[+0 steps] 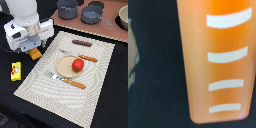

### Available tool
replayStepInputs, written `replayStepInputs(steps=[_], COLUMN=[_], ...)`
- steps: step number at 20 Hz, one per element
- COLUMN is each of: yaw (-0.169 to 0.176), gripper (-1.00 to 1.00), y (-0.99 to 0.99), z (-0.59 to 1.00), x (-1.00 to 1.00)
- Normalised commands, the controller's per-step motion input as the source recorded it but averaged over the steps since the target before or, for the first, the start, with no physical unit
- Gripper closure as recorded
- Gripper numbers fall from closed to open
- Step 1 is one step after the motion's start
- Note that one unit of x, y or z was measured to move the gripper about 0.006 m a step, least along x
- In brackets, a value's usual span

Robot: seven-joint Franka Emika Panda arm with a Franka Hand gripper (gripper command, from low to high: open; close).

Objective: Interact with the objects in diverse but meaningful ways.

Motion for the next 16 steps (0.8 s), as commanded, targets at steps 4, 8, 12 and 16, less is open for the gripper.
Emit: replayStepInputs(steps=[4,8,12,16], yaw=[0.001,0.000,0.000,0.000], gripper=[1.00,1.00,1.00,1.00], y=[0.07,0.05,0.10,0.18], z=[-0.54,-0.79,-0.34,0.18], x=[-0.22,-0.10,-0.11,-0.30])
